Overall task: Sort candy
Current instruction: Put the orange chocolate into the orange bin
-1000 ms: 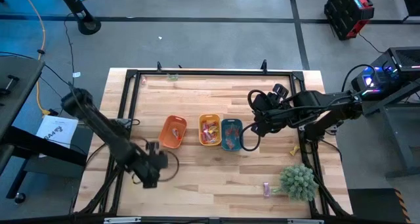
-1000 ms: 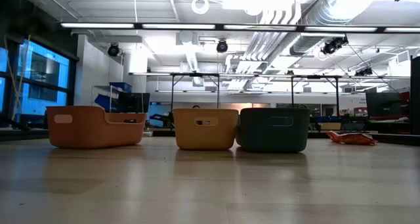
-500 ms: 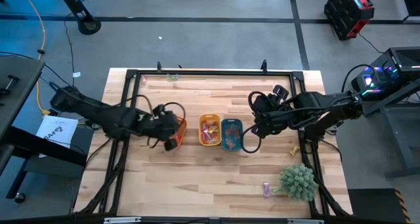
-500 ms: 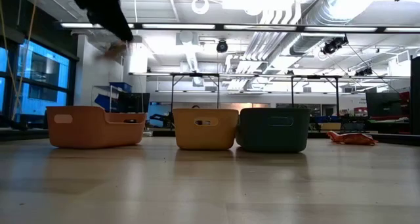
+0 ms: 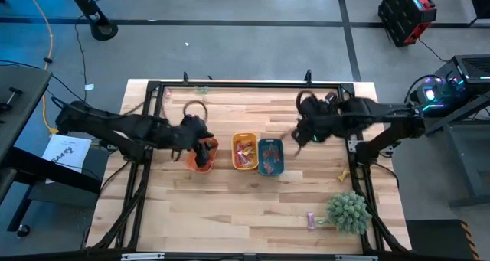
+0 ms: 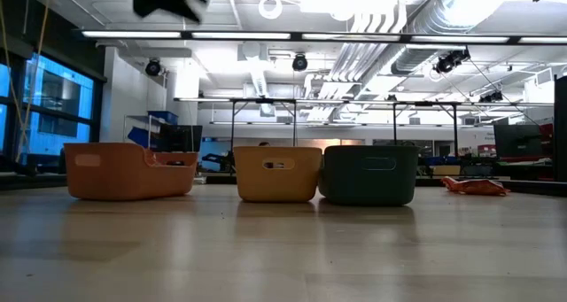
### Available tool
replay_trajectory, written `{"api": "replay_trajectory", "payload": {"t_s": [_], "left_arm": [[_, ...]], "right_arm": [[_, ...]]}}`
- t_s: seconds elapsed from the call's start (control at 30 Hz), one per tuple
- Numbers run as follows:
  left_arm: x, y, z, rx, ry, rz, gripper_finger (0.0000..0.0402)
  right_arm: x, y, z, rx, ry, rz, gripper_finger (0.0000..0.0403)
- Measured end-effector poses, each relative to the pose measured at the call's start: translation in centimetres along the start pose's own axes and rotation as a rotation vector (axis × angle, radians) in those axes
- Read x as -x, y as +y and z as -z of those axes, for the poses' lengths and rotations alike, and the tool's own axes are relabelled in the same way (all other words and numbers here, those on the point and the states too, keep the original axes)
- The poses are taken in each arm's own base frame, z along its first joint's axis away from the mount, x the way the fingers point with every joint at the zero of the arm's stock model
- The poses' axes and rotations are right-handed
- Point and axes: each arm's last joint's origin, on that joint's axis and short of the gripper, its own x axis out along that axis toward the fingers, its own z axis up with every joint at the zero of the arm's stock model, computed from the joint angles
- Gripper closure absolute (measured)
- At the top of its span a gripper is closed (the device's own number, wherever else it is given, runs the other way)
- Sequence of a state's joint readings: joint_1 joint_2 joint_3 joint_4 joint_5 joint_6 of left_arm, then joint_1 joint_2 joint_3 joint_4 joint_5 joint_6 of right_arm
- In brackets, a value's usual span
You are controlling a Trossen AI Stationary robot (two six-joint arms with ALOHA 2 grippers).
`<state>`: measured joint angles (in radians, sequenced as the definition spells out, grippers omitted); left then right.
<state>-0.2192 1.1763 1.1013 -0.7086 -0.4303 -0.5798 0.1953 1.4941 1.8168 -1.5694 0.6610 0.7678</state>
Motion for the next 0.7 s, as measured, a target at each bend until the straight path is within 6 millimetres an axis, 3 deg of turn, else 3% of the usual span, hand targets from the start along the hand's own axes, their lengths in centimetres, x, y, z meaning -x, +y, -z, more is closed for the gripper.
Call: {"api": "replay_trajectory", "payload": {"t_s": [0.13, 0.33, 0.53, 0.7], "left_arm": [[3.3, 0.2, -2.5, 0.08, -0.16, 0.098, 0.021], [6.6, 0.9, -2.7, 0.112, -0.253, 0.158, 0.0208], [6.9, 1.1, -2.2, 0.11, -0.282, 0.11, 0.0208], [6.1, 0.6, -2.2, 0.15, -0.265, 0.103, 0.0208]], "right_arm": [[-4.2, -3.6, 1.6, -0.126, 0.202, 0.078, 0.0203], [-9.8, -7.6, 8.0, -0.267, 0.43, 0.159, 0.0203], [-15.5, -8.3, 13.7, -0.405, 0.507, 0.102, 0.0203], [-19.5, -8.5, 16.4, -0.45, 0.514, 0.059, 0.0203]]}}
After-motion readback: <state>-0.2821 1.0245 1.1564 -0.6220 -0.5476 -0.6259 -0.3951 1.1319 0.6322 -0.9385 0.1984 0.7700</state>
